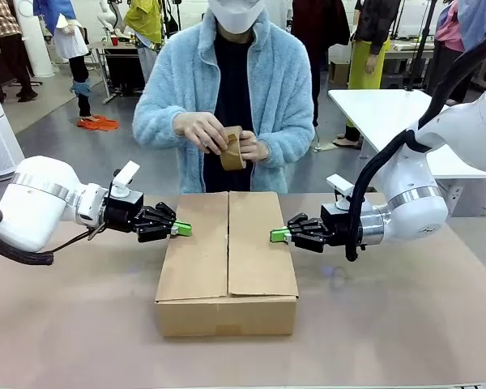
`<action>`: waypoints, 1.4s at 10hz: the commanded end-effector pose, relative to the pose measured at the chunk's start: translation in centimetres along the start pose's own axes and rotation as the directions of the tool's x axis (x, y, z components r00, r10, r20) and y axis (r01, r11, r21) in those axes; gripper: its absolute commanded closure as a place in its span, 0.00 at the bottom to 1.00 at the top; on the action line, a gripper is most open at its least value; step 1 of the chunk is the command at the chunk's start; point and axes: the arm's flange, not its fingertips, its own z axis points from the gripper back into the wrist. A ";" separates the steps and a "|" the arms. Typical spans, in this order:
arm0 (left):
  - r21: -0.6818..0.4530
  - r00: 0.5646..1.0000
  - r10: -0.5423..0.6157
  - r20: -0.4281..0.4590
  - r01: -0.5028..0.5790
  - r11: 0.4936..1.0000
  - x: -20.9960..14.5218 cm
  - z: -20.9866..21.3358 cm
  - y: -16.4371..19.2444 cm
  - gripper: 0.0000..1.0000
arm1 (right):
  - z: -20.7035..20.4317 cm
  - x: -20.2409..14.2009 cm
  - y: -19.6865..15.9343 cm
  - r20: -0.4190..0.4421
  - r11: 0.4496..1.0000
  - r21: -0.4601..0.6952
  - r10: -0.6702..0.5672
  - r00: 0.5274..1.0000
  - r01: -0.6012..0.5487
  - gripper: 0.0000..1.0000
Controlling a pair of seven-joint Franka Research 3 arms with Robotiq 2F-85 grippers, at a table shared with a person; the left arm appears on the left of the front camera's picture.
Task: Wrap the clocks to prevent damage.
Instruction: After the human seals the box with tape, release both hands from the side flaps of the Package Box.
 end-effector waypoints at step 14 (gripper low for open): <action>0.013 1.000 0.007 -0.002 -0.007 1.000 -0.2 -0.4 0.1 1.00 | -0.1 -0.1 0.0 -0.007 1.000 -0.018 -0.001 1.000 0.000 0.99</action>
